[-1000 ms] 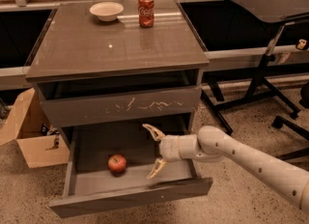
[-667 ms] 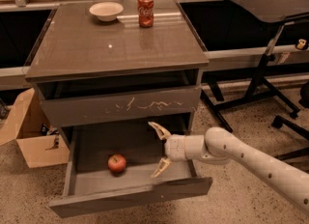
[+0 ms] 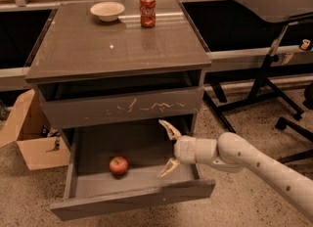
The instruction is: Pick apple from middle drawer and place on counter
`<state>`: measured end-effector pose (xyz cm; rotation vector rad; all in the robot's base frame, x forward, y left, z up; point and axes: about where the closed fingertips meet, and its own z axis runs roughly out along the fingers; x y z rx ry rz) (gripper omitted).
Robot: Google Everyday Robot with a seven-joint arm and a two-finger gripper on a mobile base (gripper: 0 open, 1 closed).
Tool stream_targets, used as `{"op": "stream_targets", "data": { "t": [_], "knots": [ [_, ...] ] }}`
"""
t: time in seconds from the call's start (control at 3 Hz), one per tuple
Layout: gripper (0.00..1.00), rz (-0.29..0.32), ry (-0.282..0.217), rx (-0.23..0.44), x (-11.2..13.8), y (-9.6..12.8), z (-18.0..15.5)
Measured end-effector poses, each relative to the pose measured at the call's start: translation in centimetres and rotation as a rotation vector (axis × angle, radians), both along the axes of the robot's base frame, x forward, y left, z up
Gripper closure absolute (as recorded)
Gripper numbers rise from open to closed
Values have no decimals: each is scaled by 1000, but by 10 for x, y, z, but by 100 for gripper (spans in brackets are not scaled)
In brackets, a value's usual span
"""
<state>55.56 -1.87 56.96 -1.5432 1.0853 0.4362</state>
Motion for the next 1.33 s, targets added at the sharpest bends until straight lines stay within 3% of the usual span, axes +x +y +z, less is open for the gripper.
{"op": "stream_targets", "data": {
  "t": [0.33, 0.67, 1.33],
  "knots": [
    [0, -119, -55, 24, -2, -40, 21],
    [0, -228, -102, 53, -3, -96, 46],
    [0, -243, -92, 79, 11, -109, 54]
  ]
}}
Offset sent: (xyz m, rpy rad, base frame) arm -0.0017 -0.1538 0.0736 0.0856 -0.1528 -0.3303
